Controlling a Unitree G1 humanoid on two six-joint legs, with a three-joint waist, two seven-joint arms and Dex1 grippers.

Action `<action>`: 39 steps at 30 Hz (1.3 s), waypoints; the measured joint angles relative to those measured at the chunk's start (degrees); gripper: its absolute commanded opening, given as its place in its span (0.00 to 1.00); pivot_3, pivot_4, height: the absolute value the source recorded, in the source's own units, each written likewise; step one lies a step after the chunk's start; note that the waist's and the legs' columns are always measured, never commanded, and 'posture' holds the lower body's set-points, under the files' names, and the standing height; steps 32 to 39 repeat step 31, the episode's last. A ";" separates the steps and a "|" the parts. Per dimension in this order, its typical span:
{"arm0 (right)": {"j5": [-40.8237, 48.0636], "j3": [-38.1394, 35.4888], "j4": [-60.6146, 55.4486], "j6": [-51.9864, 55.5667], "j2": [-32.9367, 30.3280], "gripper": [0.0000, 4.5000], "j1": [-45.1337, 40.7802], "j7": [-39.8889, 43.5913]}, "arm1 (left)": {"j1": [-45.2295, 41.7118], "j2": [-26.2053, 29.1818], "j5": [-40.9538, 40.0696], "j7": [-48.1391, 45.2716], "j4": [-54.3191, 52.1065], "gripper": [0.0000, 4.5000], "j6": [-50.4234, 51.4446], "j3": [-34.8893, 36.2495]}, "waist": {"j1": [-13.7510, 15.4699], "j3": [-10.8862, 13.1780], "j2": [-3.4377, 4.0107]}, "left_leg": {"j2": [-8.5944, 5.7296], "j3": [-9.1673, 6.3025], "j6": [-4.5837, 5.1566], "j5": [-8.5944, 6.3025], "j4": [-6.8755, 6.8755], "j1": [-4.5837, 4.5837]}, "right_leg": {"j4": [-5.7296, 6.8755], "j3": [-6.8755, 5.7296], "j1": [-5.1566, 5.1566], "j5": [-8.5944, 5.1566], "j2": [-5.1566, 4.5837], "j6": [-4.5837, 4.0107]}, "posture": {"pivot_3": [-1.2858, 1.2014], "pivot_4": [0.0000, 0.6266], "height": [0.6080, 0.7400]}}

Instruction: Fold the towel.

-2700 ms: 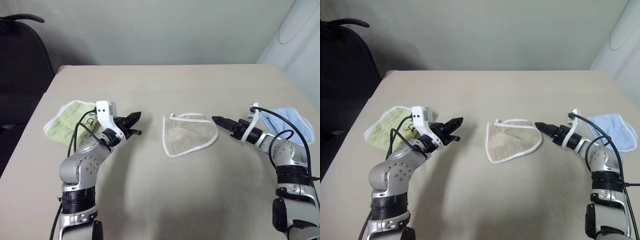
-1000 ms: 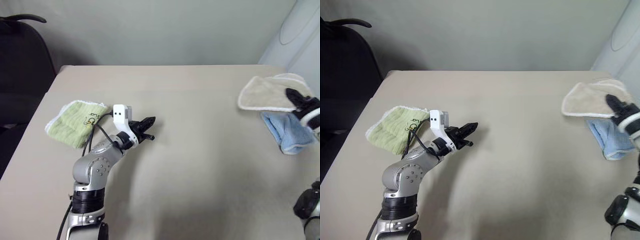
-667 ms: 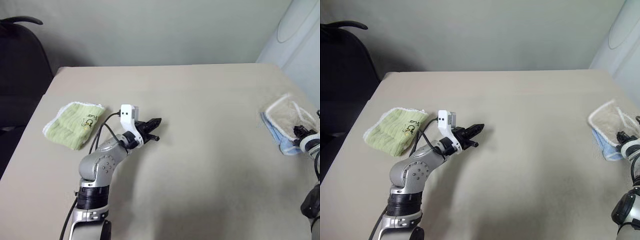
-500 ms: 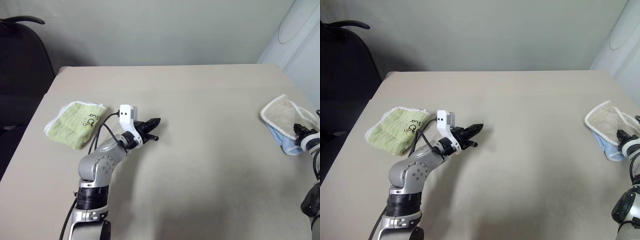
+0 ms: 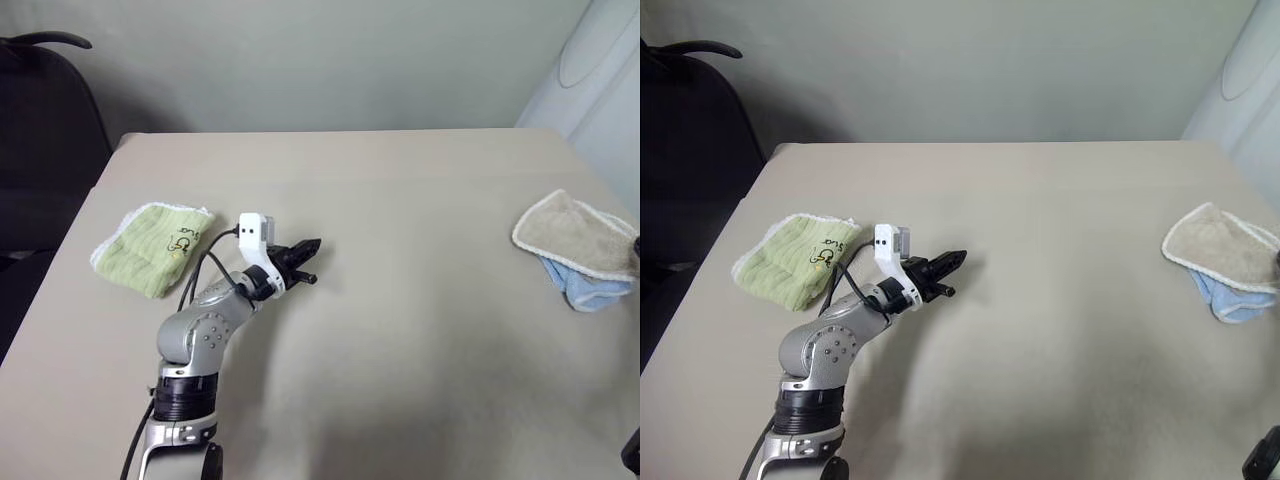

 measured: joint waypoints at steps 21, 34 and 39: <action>-6.96 39.44 -28.51 -6.69 17.52 1.00 -0.52 17.92 | 5.19 8.28 18.11 -4.96 4.87 0.00 -21.41 -3.71 | -0.93 0.01 -0.04 | -0.11 -0.01 0.13 -0.07 0.13 0.02 | 0.00 0.74 -0.13 0.03 0.23 0.40 | 0.52 0.24 1.00; -10.23 42.51 -22.70 -10.95 21.55 1.00 -1.93 20.94 | 8.75 7.99 17.93 -2.26 0.73 0.00 -20.45 -0.90 | -0.97 0.01 -0.04 | -0.10 0.01 -0.09 0.06 0.11 -0.01 | -0.01 0.73 -0.14 0.06 0.21 0.36 | 0.52 0.24 1.00; -10.23 42.51 -22.70 -10.95 21.55 1.00 -1.93 20.94 | 8.75 7.99 17.93 -2.26 0.73 0.00 -20.45 -0.90 | -0.97 0.01 -0.04 | -0.10 0.01 -0.09 0.06 0.11 -0.01 | -0.01 0.73 -0.14 0.06 0.21 0.36 | 0.52 0.24 1.00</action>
